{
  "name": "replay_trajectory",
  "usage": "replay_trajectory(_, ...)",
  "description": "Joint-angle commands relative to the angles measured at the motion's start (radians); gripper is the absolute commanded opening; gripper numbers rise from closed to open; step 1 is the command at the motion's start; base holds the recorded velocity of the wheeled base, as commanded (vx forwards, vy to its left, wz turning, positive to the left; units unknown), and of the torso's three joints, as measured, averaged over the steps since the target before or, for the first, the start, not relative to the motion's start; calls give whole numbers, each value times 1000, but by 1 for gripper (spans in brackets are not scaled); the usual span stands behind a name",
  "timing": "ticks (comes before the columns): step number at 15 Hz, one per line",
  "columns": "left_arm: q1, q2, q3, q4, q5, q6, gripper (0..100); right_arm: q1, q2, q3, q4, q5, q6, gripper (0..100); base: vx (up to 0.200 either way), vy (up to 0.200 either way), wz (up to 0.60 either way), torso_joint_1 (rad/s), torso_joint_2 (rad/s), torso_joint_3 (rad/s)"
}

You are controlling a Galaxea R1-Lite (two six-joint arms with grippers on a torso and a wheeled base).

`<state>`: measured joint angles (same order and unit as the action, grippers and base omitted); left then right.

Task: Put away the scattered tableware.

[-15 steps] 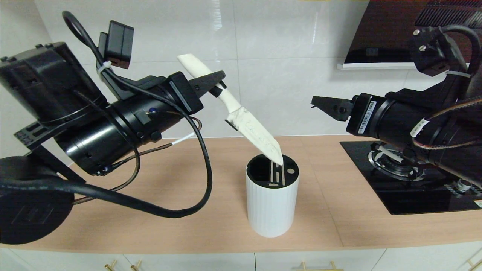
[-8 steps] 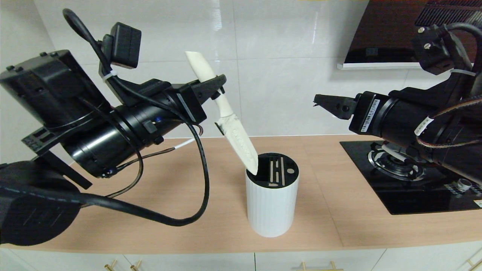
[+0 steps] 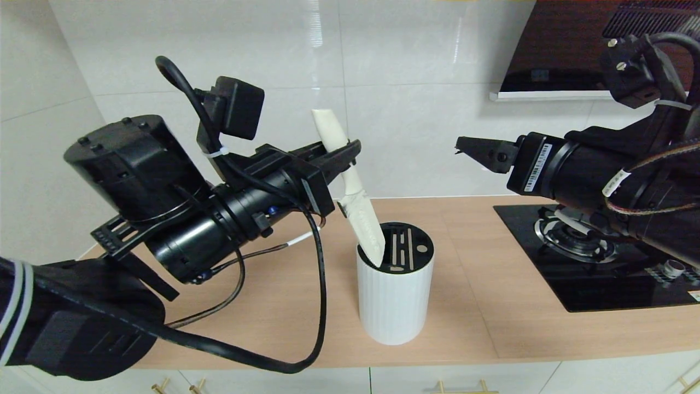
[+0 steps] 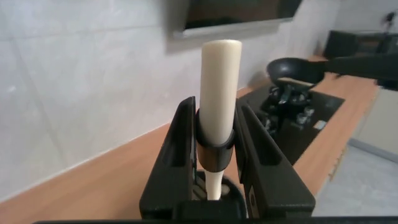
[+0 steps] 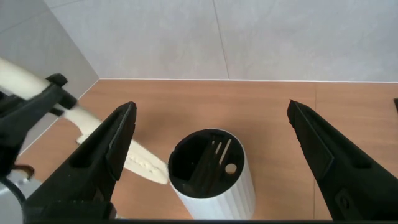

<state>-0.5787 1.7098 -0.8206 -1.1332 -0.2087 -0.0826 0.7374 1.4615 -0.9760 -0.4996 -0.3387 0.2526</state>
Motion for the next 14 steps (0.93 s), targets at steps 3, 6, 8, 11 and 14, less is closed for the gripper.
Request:
replay_trajectory(3,-10,57,0,-66,17,1,0,0,8,0,-1,0,1,100,0,0,0,0,0,0)
replay_trajectory(6,-9,97,-9,-82,23,17,0,0,11,2,-1,0,1,100,0,0,0,0,0,0)
replay_trajectory(8,-9,129,-23,-125,38,21,0,0,11,2,-1,0,1,100,0,0,0,0,0,0)
replay_trajectory(11,-9,154,-28,-134,45,30,0,0,7,2,-1,0,-1,100,0,0,0,0,0,0)
replay_trajectory(14,-7,162,-28,-140,52,38,0,0,11,2,-1,0,1,100,0,0,0,0,0,0)
